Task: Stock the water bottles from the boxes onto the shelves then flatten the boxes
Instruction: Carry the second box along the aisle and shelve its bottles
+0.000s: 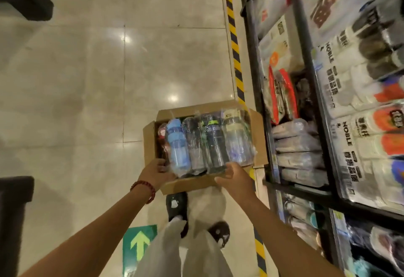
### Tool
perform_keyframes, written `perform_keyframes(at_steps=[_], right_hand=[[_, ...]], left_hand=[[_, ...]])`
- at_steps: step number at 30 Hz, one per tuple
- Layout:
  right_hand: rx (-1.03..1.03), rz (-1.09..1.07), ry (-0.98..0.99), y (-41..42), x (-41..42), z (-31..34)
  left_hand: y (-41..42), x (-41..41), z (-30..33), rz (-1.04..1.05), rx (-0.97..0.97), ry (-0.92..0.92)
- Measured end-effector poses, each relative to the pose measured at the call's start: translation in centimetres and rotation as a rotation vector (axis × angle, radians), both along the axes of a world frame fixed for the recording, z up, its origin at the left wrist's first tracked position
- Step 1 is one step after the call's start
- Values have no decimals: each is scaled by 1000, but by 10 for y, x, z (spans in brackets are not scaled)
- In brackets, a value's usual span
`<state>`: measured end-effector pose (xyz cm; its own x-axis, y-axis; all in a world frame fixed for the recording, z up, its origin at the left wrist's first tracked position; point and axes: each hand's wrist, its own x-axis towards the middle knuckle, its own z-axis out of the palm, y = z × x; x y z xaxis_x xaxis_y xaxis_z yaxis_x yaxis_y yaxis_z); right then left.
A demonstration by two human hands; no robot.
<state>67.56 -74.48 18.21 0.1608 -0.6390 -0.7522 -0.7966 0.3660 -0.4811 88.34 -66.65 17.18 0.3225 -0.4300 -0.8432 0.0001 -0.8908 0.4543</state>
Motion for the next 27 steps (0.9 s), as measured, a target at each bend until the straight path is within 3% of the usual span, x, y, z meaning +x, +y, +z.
perform_keyframes(at_steps=[12,22,27], right_hand=[[99,67,15,-47,52,-178],[117,214,-11,-61,77,-286],[173,37,-76,-62,79,-303]], left_hand=[[-18,13,-174,103,186,-6],[-61,2,-279,253,119,16],[-59,-6,-297,310,103,3]])
